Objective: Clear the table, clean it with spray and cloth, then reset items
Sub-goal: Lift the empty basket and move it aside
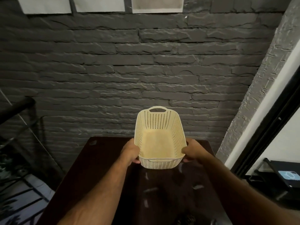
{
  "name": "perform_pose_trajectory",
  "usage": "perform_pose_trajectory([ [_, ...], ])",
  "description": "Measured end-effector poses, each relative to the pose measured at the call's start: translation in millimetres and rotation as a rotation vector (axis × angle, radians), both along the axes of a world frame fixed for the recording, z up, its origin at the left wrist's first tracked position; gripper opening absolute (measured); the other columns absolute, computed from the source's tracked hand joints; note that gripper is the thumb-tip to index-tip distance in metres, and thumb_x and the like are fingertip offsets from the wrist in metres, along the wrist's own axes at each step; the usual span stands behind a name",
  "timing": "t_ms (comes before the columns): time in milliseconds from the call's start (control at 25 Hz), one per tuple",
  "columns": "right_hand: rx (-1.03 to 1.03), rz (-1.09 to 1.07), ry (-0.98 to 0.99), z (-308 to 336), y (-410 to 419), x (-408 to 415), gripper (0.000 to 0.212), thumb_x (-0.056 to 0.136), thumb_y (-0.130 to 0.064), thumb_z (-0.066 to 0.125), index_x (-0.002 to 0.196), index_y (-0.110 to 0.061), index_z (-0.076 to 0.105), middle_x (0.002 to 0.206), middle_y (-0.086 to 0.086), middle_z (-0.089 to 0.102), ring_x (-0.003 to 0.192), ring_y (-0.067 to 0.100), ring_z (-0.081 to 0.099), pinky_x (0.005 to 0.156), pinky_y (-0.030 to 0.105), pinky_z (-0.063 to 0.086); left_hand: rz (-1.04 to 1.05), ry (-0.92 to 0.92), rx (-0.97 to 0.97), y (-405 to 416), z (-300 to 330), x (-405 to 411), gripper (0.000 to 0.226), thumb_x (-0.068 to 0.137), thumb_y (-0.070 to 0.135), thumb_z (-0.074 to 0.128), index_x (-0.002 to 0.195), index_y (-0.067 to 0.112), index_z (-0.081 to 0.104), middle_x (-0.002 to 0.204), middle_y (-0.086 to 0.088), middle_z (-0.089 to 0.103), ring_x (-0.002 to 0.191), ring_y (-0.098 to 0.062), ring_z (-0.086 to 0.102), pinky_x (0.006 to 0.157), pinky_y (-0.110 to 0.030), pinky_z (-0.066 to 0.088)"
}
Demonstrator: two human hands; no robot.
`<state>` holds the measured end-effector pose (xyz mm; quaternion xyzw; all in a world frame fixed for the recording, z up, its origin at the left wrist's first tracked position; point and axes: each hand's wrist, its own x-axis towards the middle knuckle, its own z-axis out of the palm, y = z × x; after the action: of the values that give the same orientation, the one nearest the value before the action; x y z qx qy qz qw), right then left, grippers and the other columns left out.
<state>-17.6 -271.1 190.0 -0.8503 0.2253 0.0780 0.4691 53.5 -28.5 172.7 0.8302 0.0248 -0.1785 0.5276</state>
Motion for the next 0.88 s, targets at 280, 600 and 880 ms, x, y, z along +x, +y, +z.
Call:
perform_pose_trajectory([
  [280,0.051,-0.006,0.004,-10.7,112.3,37.4,0.045,0.079,0.003,0.057,0.123,-0.009,0.055,0.106,0.012,0.066,0.082,0.031,0.070,0.065,0.043,0.063,0.037,0.002,0.045,111.1,7.3,35.6,0.020,0.088,0.019,0.048,0.102,0.029,0.059,0.096,-0.001,0.069,0.084,-0.021,0.068,0.057,-0.035,0.059],
  [600,0.028,0.044,0.018,-33.5,160.6,64.5,0.043,0.074,-0.004,0.055,0.116,-0.012,0.055,0.108,0.010,0.065,0.092,0.032,0.067,0.071,0.050,0.062,0.151,0.035,0.075,162.4,-11.5,48.2,0.029,0.088,0.010,0.044,0.107,0.026,0.059,0.099,-0.003,0.068,0.088,-0.024,0.066,0.060,-0.040,0.060],
  [880,-0.037,0.026,0.027,-47.6,160.7,68.7,0.042,0.076,-0.006,0.056,0.117,-0.010,0.057,0.114,0.010,0.065,0.101,0.029,0.065,0.085,0.047,0.058,0.136,0.046,0.073,159.9,-23.4,50.8,0.023,0.089,0.012,0.047,0.103,0.026,0.057,0.098,-0.003,0.067,0.087,-0.023,0.066,0.062,-0.038,0.059],
])
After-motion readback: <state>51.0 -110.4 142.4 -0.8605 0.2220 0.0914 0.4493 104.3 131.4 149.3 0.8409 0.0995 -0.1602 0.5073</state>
